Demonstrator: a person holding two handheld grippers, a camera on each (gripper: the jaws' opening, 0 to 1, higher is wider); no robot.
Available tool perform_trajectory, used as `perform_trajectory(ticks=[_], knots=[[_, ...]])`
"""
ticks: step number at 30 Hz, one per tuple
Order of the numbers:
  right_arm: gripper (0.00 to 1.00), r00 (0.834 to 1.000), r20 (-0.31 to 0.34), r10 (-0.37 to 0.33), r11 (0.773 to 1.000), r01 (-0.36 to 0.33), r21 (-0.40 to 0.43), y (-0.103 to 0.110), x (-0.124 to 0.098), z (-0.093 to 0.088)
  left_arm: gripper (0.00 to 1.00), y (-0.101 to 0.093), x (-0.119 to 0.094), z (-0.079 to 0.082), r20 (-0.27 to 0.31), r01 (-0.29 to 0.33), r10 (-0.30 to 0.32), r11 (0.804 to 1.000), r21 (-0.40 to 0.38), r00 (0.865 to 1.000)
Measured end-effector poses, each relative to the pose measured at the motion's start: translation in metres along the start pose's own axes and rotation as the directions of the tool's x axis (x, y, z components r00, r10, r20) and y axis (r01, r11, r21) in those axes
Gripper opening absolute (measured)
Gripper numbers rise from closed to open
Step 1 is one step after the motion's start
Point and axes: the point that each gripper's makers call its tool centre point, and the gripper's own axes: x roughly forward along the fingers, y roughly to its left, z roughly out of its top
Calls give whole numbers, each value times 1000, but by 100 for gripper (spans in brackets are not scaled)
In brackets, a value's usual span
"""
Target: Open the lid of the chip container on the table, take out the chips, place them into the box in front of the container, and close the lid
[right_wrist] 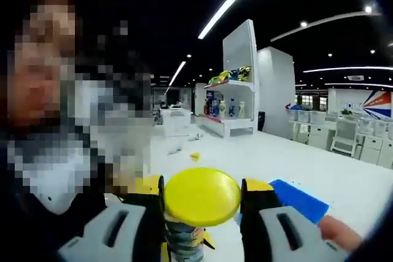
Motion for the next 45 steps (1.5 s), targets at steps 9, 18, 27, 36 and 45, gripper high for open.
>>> perform_trajectory(ticks=[9,18,27,36,45], knots=[[46,996,-18,91,996,-91,5,23,20,-15,54,-1,1,0,0,3,-3,1000,1,1000],[46,993,-81,86,994,-91,-59,27,28,-29,54,-2,1,0,-1,3,-3,1000,2,1000],[46,990,-95,108,992,-113,-47,29,32,-30,54,-1,0,0,-1,3,-3,1000,3,1000],[47,991,-68,119,989,-124,-77,29,30,-32,54,0,0,0,-1,2,-2,1000,4,1000],[52,993,74,93,996,-92,-11,18,23,-2,54,1,-1,0,-1,1,-1,1000,4,1000]])
